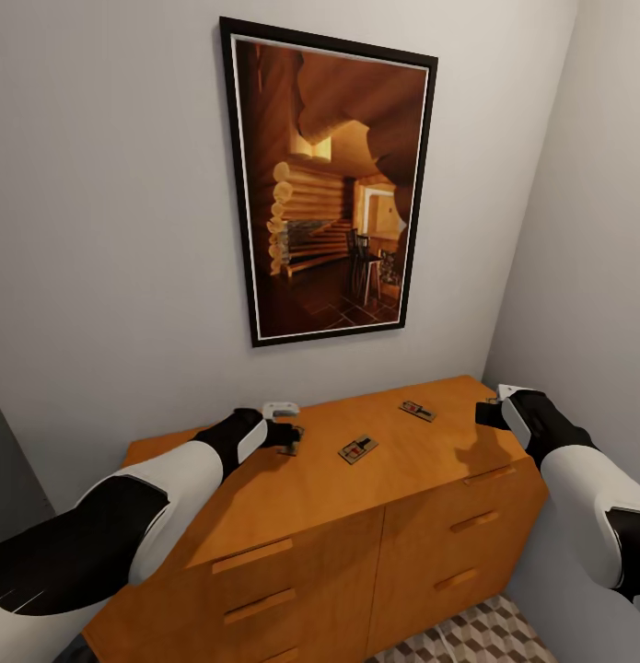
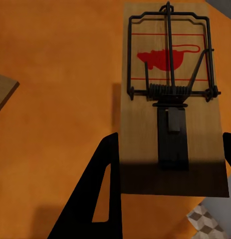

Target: Take the four mousetraps from the cabinet in the bathroom and place them on the bathroom floor. Make sure all four end up on the same floor surface, and ensure that at least two of them are either under or directly next to the same bathroom sink.

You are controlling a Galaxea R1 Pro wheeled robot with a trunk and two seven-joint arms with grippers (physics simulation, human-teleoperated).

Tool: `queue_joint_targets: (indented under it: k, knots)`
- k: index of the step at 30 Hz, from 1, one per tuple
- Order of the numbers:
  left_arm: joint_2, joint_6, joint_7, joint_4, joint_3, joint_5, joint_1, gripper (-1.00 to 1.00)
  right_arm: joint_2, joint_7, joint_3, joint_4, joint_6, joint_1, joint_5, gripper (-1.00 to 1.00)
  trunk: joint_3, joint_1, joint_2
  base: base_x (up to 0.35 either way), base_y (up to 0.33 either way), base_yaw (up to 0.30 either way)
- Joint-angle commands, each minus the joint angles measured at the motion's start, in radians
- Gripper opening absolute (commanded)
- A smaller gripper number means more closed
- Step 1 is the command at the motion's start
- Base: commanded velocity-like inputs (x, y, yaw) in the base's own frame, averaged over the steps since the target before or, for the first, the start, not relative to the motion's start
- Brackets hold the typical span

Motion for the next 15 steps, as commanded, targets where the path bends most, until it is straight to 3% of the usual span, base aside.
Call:
queue_joint_targets:
  k: [1, 8, 15]
  knots:
    - [0.0, 0.009, 0.009, -0.003, -0.006, 0.01, 0.0, 1.0, 0.0, -0.005, -0.002, -0.001, 0.004, -0.001, -0.008, -1.0, -0.001, 0.0, -0.001, 0.0, 0.0, 0.0]
    - [0.0, 0.021, 0.02, -0.013, -0.006, 0.01, 0.0, 1.0, 0.0, -0.005, -0.002, -0.001, 0.004, -0.001, -0.008, -1.0, -0.001, 0.0, -0.001, 0.012, 0.0, 0.0]
    - [0.0, 0.021, 0.02, -0.027, -0.006, 0.01, 0.0, 1.0, 0.0, -0.005, -0.002, -0.001, 0.004, -0.001, -0.008, -1.0, -0.001, 0.0, -0.001, 0.141, 0.0, 0.0]
